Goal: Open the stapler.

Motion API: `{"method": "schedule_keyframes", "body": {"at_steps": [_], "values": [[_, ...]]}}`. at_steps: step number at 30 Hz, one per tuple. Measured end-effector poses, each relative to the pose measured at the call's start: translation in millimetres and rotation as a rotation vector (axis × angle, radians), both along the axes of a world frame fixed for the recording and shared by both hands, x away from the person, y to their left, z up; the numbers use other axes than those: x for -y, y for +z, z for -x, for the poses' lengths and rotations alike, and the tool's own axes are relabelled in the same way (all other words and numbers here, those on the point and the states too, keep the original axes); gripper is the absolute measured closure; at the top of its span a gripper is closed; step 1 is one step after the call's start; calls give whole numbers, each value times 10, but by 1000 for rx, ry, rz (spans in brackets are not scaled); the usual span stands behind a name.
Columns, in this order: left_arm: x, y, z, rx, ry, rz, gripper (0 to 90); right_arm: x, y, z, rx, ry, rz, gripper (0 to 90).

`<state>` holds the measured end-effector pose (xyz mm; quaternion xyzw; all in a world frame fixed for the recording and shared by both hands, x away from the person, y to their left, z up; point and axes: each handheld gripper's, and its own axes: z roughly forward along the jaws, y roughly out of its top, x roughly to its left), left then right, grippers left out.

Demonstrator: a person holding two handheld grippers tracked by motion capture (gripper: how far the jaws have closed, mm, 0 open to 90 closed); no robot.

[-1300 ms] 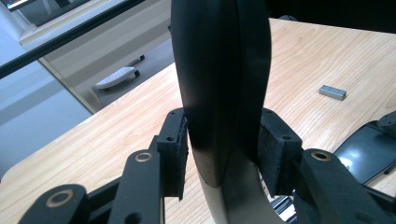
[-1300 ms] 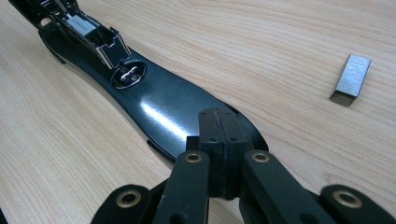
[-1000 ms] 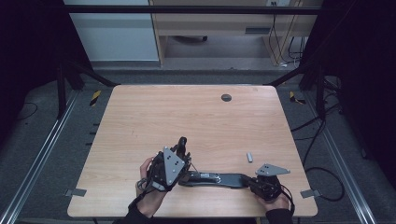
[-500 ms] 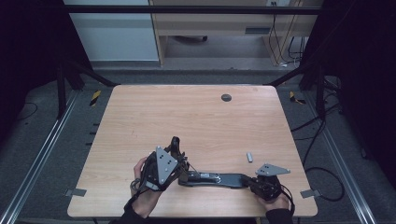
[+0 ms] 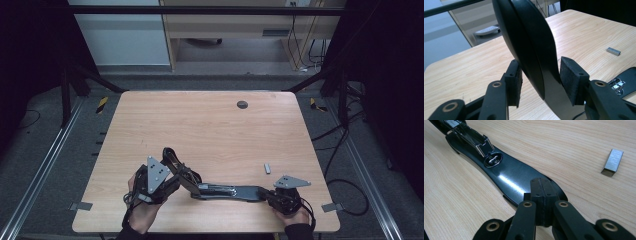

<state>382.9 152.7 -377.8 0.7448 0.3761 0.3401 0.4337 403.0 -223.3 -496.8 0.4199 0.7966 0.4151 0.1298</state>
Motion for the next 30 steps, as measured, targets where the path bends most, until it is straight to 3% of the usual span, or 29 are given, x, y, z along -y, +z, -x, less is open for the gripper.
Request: {"method": "schedule_keyframes", "body": {"at_steps": [15,30], "values": [[-200,-86,-18,-24,21,60,506,10,-3,-10,-3,0,-6,900],[-285,-144,12,-26,47,74,483,5,7,-8,-19,-2,-14,900]]}}
